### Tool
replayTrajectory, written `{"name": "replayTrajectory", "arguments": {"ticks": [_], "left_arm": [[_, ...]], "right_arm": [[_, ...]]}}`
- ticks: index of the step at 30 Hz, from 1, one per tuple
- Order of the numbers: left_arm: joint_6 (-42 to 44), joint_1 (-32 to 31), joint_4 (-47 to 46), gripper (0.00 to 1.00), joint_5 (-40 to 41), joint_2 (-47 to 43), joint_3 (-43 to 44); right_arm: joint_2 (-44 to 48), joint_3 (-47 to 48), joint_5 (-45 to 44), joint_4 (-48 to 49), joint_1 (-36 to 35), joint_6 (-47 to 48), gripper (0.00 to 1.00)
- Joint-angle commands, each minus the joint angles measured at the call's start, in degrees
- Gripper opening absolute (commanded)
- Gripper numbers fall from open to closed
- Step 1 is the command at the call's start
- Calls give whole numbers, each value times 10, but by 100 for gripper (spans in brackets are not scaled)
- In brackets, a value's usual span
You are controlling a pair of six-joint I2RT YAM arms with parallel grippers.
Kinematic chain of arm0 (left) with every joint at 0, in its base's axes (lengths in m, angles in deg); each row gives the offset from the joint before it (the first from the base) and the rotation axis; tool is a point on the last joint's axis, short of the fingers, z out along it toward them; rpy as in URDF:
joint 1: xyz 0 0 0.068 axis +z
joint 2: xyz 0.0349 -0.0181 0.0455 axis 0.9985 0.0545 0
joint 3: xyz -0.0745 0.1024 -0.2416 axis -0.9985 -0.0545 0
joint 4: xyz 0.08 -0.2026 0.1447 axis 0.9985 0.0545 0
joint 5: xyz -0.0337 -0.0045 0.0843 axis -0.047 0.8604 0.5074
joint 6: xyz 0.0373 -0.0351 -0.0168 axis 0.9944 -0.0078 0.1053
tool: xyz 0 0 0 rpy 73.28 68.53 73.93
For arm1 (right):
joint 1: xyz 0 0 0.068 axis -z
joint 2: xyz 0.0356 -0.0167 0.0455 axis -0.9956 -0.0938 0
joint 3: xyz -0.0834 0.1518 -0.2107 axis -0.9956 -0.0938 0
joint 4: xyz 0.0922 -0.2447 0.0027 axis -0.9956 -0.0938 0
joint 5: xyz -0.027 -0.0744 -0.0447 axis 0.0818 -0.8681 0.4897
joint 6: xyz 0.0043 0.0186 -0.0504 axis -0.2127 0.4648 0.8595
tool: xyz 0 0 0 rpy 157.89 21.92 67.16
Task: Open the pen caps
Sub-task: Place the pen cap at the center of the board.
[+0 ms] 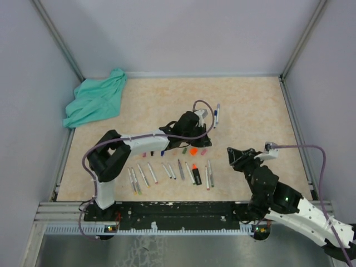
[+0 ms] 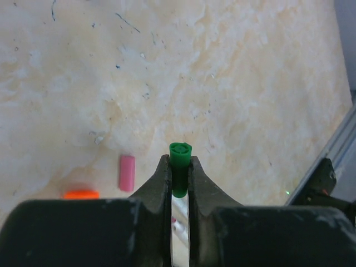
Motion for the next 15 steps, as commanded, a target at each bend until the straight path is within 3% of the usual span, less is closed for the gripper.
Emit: {"name": "replayTrajectory", "arguments": {"ticks": [1, 9, 15], "left_arm": [[-8, -20, 76, 11, 88, 62, 72], [5, -46, 173, 19, 150, 154, 197], [11, -51, 199, 29, 186, 171, 212]], "right_arm": [[36, 17, -82, -40, 5, -39, 30], [86, 18, -96, -89, 5, -51, 30], [86, 20, -90, -96, 5, -54, 30]]}}
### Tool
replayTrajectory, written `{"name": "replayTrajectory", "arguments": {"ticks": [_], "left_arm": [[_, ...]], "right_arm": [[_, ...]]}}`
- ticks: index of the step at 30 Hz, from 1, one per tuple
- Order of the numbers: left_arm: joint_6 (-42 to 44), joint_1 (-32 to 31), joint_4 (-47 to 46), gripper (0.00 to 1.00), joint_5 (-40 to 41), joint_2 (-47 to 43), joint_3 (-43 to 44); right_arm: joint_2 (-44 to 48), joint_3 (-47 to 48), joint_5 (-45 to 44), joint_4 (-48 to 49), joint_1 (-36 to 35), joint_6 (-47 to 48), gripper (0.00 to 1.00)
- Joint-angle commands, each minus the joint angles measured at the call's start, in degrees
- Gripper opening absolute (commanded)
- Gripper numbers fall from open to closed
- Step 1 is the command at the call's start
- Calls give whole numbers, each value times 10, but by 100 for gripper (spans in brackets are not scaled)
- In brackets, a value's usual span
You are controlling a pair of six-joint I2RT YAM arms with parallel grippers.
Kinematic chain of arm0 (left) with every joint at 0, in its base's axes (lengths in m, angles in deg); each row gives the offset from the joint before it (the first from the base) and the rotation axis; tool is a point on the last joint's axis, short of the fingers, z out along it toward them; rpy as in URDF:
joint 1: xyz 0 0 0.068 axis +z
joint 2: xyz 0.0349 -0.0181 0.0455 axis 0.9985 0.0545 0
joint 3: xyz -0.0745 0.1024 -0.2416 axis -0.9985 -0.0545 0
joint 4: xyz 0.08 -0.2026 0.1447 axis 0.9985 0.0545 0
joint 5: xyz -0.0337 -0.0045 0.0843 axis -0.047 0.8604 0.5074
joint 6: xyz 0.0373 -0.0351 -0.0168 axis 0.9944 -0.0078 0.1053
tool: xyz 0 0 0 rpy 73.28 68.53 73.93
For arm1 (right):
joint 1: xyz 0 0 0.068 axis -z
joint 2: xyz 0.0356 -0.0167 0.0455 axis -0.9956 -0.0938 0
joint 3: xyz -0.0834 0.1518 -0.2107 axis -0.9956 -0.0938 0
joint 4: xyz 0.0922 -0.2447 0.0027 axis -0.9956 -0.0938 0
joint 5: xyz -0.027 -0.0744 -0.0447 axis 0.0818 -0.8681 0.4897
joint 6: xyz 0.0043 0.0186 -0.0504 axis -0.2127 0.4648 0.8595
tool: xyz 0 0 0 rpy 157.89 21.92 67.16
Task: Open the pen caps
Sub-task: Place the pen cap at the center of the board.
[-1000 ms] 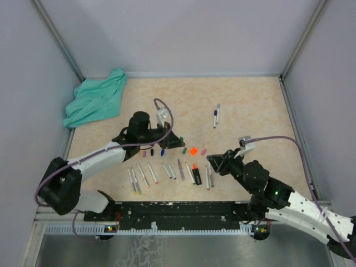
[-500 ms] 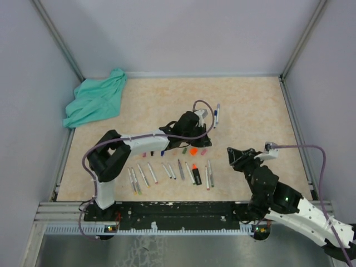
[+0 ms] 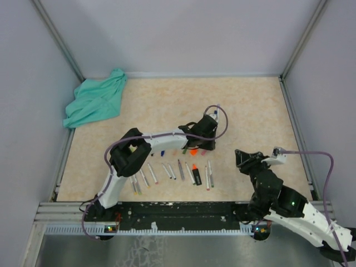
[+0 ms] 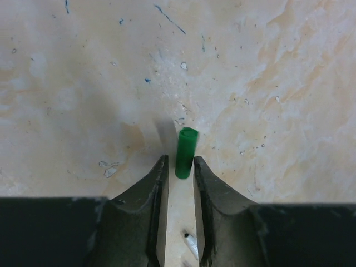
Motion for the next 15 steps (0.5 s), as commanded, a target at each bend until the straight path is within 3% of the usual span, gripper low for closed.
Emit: {"name": "replayTrajectory", "arguments": {"ticks": [1, 8, 15], "left_arm": [[11, -5, 42, 30, 43, 8, 21], [32, -6, 51, 38, 56, -9, 35], [93, 7, -30, 58, 42, -65, 3]], "right_arm": [[8, 19, -28, -1, 5, -19, 30], [8, 14, -18, 5, 5, -18, 30], [8, 16, -3, 6, 5, 2, 30]]}}
